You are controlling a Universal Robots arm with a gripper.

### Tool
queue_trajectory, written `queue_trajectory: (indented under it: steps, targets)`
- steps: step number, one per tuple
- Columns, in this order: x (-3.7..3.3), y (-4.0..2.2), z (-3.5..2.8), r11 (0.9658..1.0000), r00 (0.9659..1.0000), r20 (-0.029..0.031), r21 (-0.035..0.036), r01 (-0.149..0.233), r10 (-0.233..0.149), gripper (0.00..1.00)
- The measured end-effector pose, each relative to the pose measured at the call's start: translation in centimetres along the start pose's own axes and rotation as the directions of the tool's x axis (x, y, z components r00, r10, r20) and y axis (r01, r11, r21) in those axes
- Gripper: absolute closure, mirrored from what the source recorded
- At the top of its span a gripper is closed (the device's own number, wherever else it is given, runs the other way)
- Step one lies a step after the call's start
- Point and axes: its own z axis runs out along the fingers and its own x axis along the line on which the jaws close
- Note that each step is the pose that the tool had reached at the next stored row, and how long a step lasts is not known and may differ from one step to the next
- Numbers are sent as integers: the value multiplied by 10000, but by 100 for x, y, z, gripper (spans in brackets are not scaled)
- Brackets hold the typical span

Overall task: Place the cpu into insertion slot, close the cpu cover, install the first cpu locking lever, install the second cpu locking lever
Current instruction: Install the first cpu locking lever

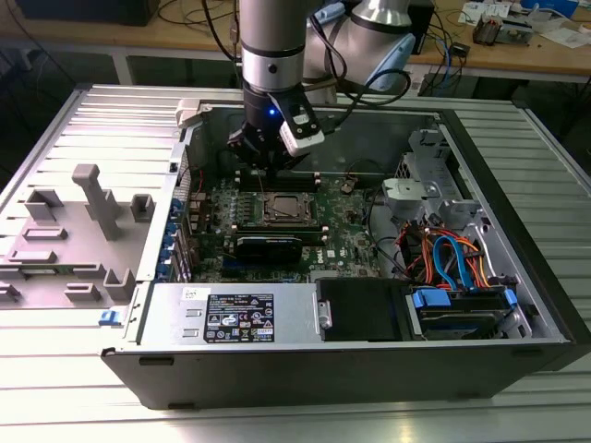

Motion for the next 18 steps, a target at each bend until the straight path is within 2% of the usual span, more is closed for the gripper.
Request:
queue_trajectory:
  steps: [3, 7, 13, 16, 18]
  targets:
    - [102, -1, 0, 10000, 10000, 47, 0, 8, -8, 89]
    - [189, -1, 1, 9999, 9999, 54, -2, 111, -111, 89]
    - [251, -2, 4, 9990, 9990, 58, -6, 451, -451, 89]
    - [308, -2, 4, 9985, 9985, 59, -6, 545, -545, 89]
    - [319, -1, 4, 9985, 9985, 58, -7, 551, -551, 89]
